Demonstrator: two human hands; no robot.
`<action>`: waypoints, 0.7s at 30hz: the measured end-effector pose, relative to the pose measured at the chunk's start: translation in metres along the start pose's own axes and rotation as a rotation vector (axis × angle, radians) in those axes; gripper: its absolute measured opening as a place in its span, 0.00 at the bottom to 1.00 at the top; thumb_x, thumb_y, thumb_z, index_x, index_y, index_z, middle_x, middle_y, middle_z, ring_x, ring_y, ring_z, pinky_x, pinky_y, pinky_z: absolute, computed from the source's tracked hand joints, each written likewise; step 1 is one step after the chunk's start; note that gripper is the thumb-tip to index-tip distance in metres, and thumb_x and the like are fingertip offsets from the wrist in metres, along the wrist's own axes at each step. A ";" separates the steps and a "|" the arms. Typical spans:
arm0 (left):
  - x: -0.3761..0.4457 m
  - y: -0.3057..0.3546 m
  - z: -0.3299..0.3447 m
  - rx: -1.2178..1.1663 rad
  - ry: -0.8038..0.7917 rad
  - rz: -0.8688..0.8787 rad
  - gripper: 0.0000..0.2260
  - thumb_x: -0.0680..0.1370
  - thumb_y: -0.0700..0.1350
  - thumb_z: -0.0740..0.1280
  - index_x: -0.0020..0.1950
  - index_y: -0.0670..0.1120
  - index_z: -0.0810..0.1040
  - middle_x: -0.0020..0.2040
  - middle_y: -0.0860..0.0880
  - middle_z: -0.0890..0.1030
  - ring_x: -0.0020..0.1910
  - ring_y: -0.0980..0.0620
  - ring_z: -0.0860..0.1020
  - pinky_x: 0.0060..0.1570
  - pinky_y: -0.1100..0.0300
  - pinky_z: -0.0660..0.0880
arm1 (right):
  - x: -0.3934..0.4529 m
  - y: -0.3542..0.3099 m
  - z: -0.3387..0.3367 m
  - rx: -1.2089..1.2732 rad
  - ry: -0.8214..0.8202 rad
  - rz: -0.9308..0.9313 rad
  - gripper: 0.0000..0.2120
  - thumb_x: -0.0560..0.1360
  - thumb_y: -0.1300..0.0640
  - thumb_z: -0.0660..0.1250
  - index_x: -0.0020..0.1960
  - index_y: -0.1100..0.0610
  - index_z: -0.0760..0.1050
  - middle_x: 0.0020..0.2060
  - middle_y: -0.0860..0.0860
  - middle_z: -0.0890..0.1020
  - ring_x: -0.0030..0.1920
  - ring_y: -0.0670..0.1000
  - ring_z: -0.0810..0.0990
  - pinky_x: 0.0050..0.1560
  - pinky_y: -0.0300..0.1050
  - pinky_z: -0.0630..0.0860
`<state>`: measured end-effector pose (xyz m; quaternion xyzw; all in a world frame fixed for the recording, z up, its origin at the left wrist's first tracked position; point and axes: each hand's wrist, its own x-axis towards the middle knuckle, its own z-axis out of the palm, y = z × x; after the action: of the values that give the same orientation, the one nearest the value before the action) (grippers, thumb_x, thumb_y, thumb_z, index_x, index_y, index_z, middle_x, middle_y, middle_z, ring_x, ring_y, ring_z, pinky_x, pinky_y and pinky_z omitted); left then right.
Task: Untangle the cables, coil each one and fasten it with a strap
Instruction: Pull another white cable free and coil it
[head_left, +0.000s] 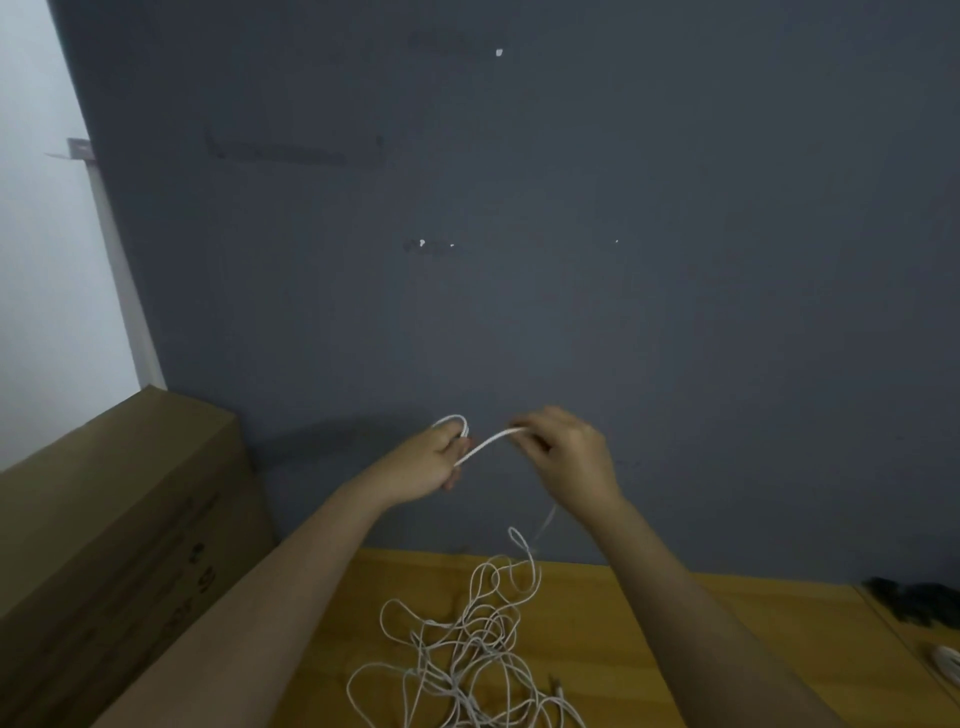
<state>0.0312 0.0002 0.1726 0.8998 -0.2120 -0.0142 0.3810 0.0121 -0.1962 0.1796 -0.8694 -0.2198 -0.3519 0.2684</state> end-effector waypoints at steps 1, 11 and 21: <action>-0.002 0.001 -0.001 -0.064 -0.007 -0.008 0.16 0.84 0.53 0.50 0.47 0.49 0.73 0.27 0.54 0.71 0.25 0.59 0.68 0.33 0.61 0.66 | 0.007 0.004 -0.003 0.141 0.014 0.139 0.03 0.74 0.59 0.71 0.46 0.57 0.83 0.36 0.49 0.82 0.36 0.49 0.79 0.36 0.44 0.74; -0.007 0.029 -0.021 -0.825 -0.113 -0.050 0.22 0.75 0.63 0.56 0.26 0.51 0.63 0.22 0.54 0.56 0.21 0.56 0.51 0.21 0.66 0.54 | 0.009 -0.010 0.004 0.983 -0.534 0.455 0.15 0.73 0.51 0.65 0.58 0.54 0.78 0.24 0.46 0.65 0.25 0.45 0.57 0.26 0.38 0.55; 0.004 0.029 -0.026 -0.745 0.119 -0.164 0.22 0.81 0.58 0.56 0.31 0.48 0.65 0.24 0.54 0.59 0.23 0.55 0.57 0.31 0.63 0.62 | 0.012 -0.036 0.025 1.251 -0.297 0.718 0.26 0.79 0.38 0.52 0.32 0.54 0.71 0.26 0.50 0.68 0.20 0.45 0.56 0.22 0.37 0.55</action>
<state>0.0289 -0.0018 0.2113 0.7131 -0.0974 -0.0684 0.6909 0.0120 -0.1511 0.1849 -0.6107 -0.1152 0.0702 0.7803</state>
